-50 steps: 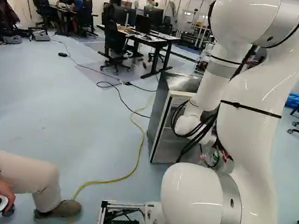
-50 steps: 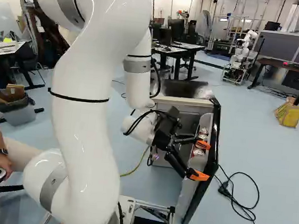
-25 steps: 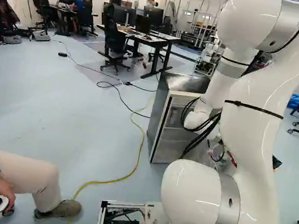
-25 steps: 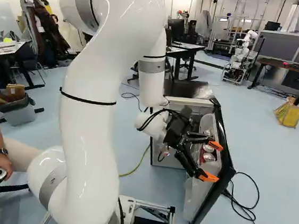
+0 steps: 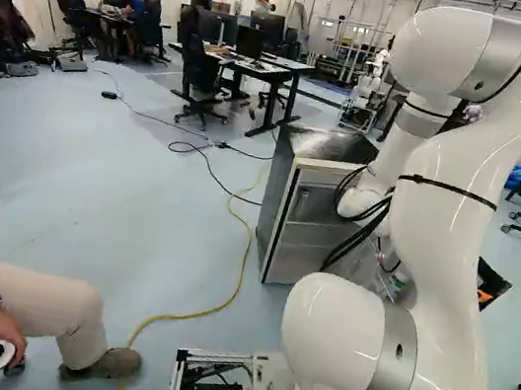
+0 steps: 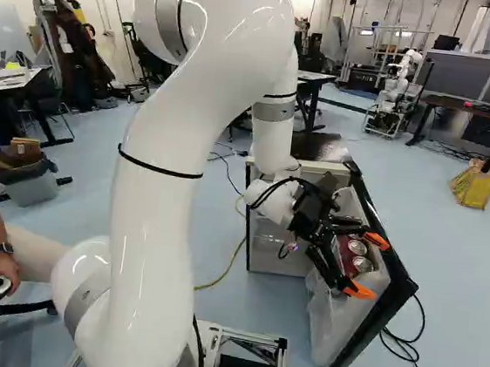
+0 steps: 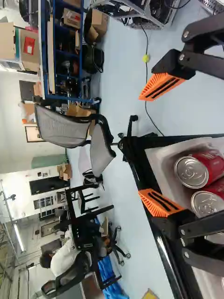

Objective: Grab a drink from the fridge

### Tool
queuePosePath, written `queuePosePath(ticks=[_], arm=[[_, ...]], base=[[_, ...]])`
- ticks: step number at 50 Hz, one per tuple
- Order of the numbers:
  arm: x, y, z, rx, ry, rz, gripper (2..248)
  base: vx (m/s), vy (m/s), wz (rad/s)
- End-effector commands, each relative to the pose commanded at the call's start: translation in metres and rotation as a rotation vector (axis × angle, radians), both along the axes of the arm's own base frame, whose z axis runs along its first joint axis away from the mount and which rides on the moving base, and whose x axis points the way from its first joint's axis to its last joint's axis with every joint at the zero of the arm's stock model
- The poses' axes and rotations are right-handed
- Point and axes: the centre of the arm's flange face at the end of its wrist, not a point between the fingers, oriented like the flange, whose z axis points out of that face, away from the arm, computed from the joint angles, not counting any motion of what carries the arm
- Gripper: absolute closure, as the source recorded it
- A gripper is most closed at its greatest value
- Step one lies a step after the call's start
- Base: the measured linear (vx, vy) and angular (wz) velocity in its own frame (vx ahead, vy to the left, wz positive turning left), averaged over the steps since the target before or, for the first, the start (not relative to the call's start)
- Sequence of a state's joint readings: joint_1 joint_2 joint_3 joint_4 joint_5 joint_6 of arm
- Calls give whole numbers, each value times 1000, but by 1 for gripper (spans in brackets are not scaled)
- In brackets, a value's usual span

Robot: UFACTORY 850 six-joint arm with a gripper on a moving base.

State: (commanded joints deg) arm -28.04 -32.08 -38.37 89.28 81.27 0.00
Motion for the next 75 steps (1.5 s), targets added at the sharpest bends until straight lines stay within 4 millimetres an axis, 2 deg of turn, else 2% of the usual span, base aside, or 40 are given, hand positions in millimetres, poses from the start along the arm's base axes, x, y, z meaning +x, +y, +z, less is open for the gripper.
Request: queuePosePath(ticks=[11,23,44,75], arm=[[7,-23,0,-14,-26,-40,3],[6,-25,0,-15,-26,-45,3],[-21,14,0,15,40,73,3],[-49,78,3,48,137,482,3]], base=[[0,0,0],[0,0,0],[0,0,0],[0,0,0]])
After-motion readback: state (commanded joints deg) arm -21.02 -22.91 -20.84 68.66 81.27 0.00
